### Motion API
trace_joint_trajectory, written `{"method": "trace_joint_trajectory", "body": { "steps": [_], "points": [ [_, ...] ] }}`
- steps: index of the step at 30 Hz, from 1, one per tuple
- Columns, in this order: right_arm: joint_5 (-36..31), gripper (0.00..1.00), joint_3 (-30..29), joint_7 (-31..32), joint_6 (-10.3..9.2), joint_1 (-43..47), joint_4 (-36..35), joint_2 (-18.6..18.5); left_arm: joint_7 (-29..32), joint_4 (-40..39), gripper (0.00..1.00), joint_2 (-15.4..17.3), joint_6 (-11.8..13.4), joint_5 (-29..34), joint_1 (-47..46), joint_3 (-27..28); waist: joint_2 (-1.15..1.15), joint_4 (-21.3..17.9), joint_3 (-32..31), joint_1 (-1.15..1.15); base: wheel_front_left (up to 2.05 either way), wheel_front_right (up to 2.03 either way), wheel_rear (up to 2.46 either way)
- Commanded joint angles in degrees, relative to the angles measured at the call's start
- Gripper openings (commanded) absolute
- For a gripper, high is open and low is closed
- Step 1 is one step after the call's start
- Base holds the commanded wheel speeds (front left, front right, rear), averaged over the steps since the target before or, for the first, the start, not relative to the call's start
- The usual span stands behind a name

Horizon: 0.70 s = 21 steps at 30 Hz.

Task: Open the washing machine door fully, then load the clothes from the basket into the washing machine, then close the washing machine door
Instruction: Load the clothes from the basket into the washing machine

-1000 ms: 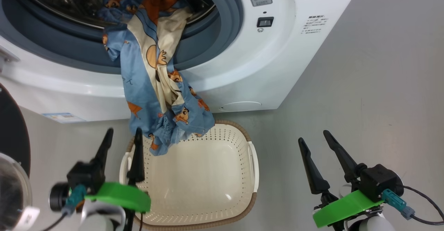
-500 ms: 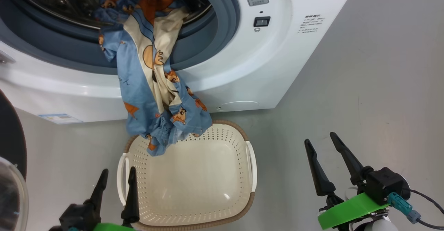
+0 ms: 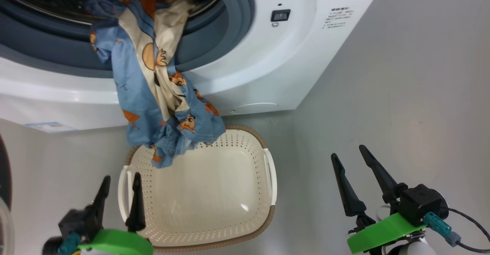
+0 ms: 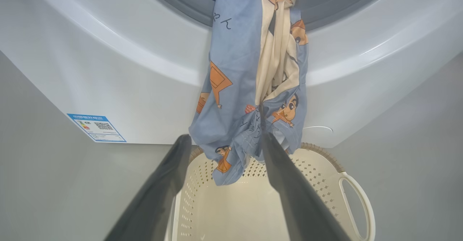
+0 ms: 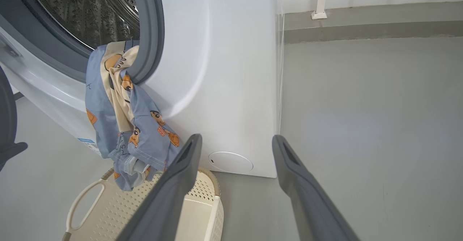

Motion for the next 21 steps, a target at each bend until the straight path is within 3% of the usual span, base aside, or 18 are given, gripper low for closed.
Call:
{"method": "trace_joint_trajectory", "body": {
  "steps": [1, 5, 9, 13, 21],
  "points": [
    [0.13, 1.00, 1.45, -0.28, 0.16, -0.41, -1.42, 0.03, -0.37, -0.17, 1.00, 0.84, -0.35, -0.38, -1.44, 2.17, 0.00, -0.59, 0.74, 0.00, 0.00, 0.00, 0.00],
    [0.52, 1.00, 2.00, -0.28, 0.16, -1.19, -1.70, 0.03, -0.37, 4.46, 1.00, 0.88, -1.63, -0.27, -5.16, 2.14, 0.00, -1.65, 2.23, 0.00, 0.00, 0.00, 0.00],
    [0.83, 1.00, 2.23, -0.28, 0.16, -2.09, -1.99, 0.03, -0.37, 8.69, 1.00, 0.66, -5.06, -2.54, -9.48, 1.92, 0.00, -2.61, 4.08, 0.00, 0.00, 0.00, 0.00],
    [1.16, 1.00, 2.59, -0.28, 0.16, -2.93, -2.25, 0.03, -0.37, 13.04, 1.00, 0.47, -6.92, -4.63, -14.07, 2.37, 0.00, -3.60, 5.75, 0.00, 0.00, 0.00, 0.00],
    [1.59, 1.00, 2.98, -0.28, 0.16, -4.07, -2.64, 0.04, -0.37, 18.58, 1.00, 0.35, -8.51, -5.95, -20.29, 0.72, 0.00, -5.60, 8.40, 0.00, 0.00, 0.00, 0.00]
  ]
}}
